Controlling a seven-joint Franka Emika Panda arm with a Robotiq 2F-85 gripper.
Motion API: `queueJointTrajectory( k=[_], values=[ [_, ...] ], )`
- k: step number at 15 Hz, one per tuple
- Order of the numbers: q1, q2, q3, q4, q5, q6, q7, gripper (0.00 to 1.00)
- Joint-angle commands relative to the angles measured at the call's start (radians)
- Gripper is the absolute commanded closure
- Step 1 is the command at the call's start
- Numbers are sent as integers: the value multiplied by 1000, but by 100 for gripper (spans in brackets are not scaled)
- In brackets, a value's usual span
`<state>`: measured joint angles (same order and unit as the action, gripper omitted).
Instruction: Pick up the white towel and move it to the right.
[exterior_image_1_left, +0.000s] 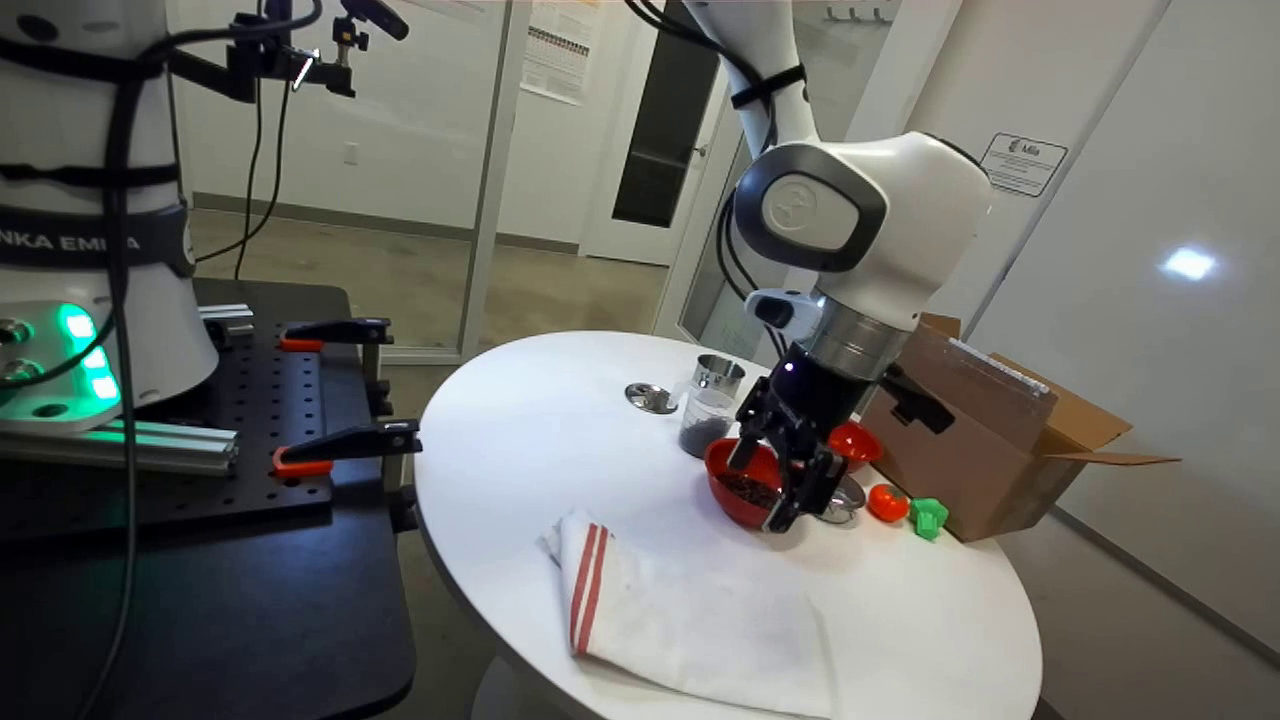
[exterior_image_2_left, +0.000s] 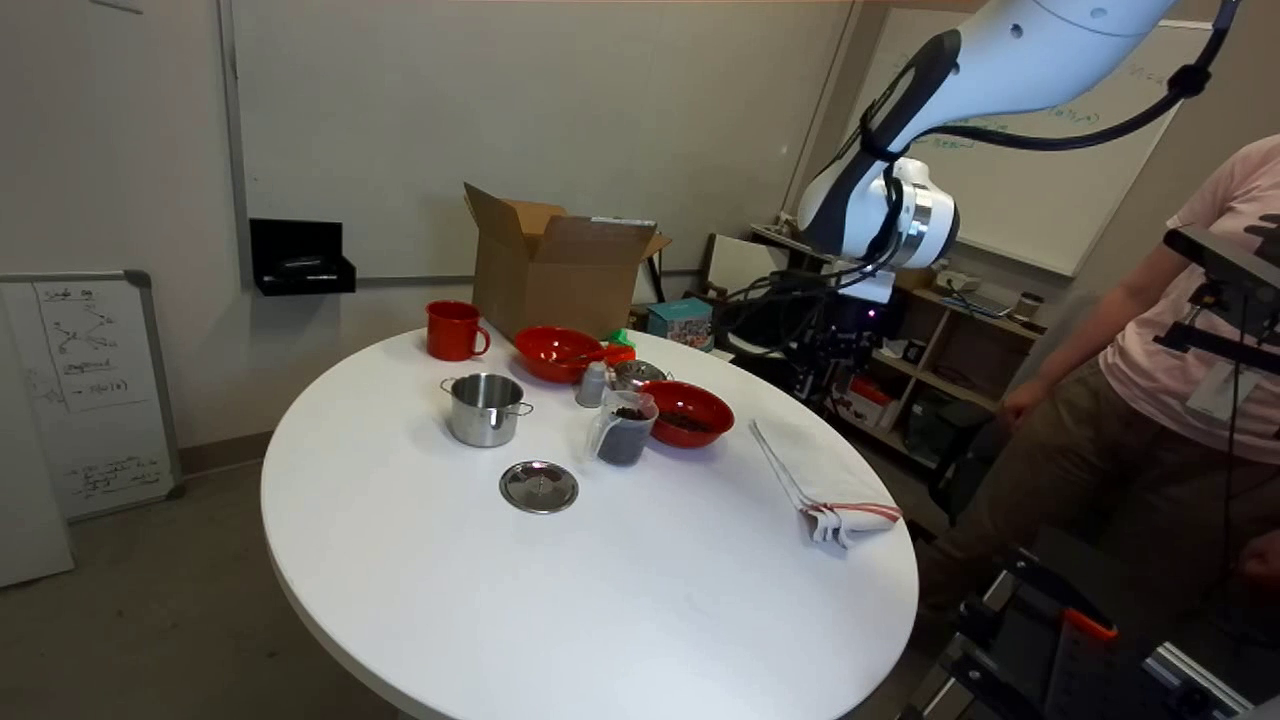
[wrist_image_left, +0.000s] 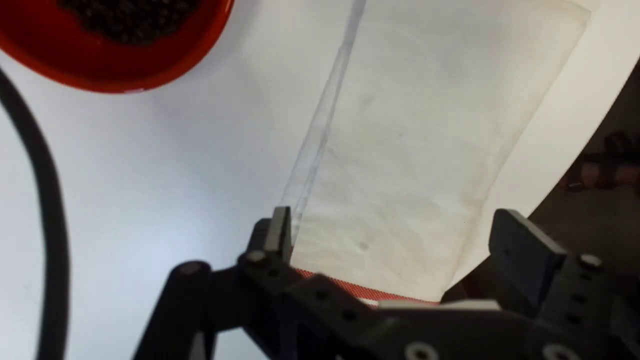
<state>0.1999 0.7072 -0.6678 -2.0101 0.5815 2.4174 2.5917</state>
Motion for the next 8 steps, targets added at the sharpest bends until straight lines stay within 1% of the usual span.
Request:
queueJointTrajectory(
  k=[1,4,5,6,8],
  values=[
    [-83,-116,104,-41,-219,17,-43,0],
    [-126,-180,164,-58,-336,16,-32,0],
    [-138,-192,181,-58,-354,20,0,0],
    [-171,-145,206,-18,-361,12,26,0],
    [-185,-173,225,-27,-378,10,22,0]
  ],
)
